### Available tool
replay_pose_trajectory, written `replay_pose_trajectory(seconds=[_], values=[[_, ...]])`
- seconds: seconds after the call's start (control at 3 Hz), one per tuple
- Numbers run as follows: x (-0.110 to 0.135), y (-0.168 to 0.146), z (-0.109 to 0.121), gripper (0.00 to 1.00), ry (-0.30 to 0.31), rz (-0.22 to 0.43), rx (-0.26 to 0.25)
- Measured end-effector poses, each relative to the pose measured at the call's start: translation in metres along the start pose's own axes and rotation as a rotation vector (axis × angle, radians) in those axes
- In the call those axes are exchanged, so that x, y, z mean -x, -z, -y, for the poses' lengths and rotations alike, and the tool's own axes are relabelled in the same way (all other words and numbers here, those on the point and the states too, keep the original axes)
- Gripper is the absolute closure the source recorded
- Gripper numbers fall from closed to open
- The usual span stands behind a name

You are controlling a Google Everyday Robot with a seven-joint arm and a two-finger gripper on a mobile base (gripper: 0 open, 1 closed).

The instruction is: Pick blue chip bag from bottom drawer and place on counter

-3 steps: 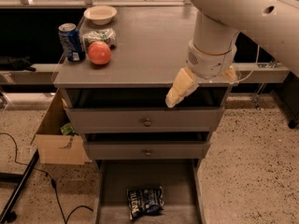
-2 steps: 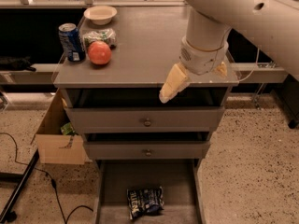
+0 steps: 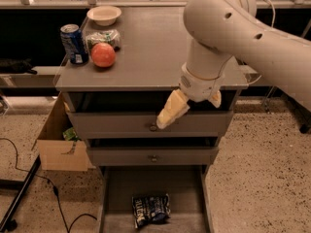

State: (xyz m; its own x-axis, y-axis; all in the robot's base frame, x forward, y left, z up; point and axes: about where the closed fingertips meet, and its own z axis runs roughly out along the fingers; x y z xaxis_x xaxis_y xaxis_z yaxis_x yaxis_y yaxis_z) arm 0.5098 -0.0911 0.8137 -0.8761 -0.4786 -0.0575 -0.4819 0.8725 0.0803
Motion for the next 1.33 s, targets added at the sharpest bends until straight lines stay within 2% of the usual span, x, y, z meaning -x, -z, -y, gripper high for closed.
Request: replay_pose_trajectory(seconds=[0.33, 0.67, 1.0, 1.33], values=[[-0.050, -0.028, -0.015, 0.00, -0.025, -0.056, 0.039], [-0.100, -0.044, -0.025, 0.00, -0.066, -0.113, 0.052], [-0.131, -0.049, -0.025, 0.00, -0.098, -0.171, 0.034], [-0.129, -0.050, -0.025, 0.00, -0.098, -0.169, 0.036]])
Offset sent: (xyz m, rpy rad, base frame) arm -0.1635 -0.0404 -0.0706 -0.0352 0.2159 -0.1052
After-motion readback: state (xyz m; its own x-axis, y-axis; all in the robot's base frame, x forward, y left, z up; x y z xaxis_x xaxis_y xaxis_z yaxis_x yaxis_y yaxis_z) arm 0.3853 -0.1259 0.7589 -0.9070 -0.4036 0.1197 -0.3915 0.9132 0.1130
